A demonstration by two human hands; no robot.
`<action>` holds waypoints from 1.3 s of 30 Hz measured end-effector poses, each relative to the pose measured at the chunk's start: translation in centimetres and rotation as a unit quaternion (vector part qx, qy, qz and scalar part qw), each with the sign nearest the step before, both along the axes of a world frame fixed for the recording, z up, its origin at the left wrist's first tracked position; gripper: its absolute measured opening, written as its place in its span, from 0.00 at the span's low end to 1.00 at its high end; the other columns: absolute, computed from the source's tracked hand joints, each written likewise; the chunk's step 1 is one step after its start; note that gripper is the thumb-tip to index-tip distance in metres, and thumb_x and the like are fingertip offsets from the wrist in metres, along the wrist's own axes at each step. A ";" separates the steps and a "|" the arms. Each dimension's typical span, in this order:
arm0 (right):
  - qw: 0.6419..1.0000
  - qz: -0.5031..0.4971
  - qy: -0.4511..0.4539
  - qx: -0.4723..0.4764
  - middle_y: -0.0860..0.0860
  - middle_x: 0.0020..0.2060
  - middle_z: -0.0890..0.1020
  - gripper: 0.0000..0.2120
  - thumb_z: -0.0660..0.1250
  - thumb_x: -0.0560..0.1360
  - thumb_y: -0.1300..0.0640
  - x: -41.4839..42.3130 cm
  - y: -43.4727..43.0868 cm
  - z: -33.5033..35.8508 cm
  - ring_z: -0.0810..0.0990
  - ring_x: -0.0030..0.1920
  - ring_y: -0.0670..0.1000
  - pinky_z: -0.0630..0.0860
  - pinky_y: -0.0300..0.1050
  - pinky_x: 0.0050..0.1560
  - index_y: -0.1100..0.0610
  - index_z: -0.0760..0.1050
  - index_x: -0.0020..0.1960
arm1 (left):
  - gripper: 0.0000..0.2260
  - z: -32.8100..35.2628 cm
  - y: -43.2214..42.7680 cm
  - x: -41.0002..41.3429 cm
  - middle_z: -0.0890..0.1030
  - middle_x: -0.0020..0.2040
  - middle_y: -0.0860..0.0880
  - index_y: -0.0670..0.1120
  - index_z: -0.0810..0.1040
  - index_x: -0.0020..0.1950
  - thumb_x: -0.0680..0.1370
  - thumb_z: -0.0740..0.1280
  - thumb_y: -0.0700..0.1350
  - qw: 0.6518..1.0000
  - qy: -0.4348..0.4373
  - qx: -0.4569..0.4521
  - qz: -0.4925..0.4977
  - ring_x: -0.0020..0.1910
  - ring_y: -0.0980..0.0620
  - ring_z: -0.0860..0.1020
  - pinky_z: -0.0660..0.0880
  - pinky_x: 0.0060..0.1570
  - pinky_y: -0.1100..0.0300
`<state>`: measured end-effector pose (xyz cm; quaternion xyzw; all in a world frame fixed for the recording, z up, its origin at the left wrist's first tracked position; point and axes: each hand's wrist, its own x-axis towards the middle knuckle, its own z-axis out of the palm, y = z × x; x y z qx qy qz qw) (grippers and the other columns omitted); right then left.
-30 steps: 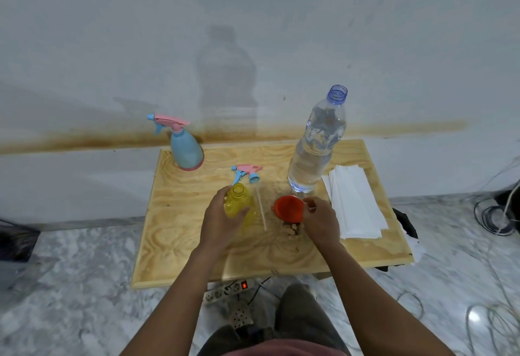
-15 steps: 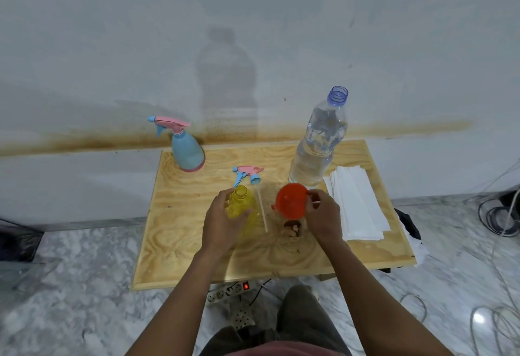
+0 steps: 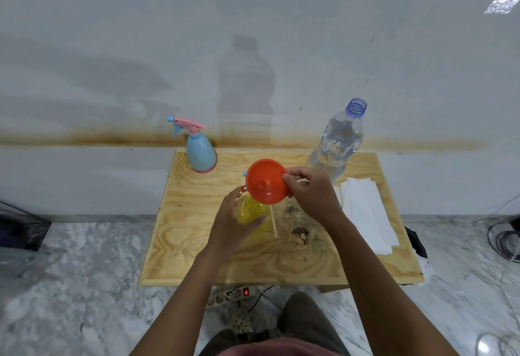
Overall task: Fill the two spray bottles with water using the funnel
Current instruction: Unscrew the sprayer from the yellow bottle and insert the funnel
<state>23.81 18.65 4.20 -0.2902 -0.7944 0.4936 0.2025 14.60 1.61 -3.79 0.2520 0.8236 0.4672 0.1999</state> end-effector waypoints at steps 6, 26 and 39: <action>1.000 -0.005 -0.018 -0.009 0.51 0.39 0.84 0.05 0.69 0.77 0.60 -0.6 -0.9 -0.2 0.83 0.37 0.49 0.80 0.41 0.39 0.59 0.83 0.50 | 0.27 3.5 -3.7 -2.4 0.78 0.63 0.56 0.58 0.72 0.67 0.70 0.75 0.59 0.988 -0.122 0.085 -0.051 0.62 0.57 0.78 0.75 0.53 0.65; 0.998 -0.041 -0.029 -0.038 0.58 0.29 0.81 0.05 0.67 0.75 0.62 -1.0 -2.9 -0.4 0.79 0.29 0.48 0.79 0.47 0.35 0.58 0.81 0.44 | 0.09 5.7 -1.0 -1.4 0.72 0.34 0.44 0.46 0.82 0.58 0.79 0.69 0.43 0.984 -0.103 0.131 0.066 0.34 0.47 0.72 0.72 0.38 0.53; 0.991 -0.133 -0.017 -0.011 0.48 0.43 0.83 0.12 0.67 0.78 0.51 0.6 -2.3 -1.2 0.82 0.45 0.48 0.78 0.44 0.45 0.54 0.80 0.58 | 0.16 6.0 -0.4 -1.2 0.75 0.37 0.48 0.50 0.77 0.68 0.80 0.65 0.43 0.992 -0.060 0.095 0.065 0.34 0.52 0.76 0.79 0.38 0.52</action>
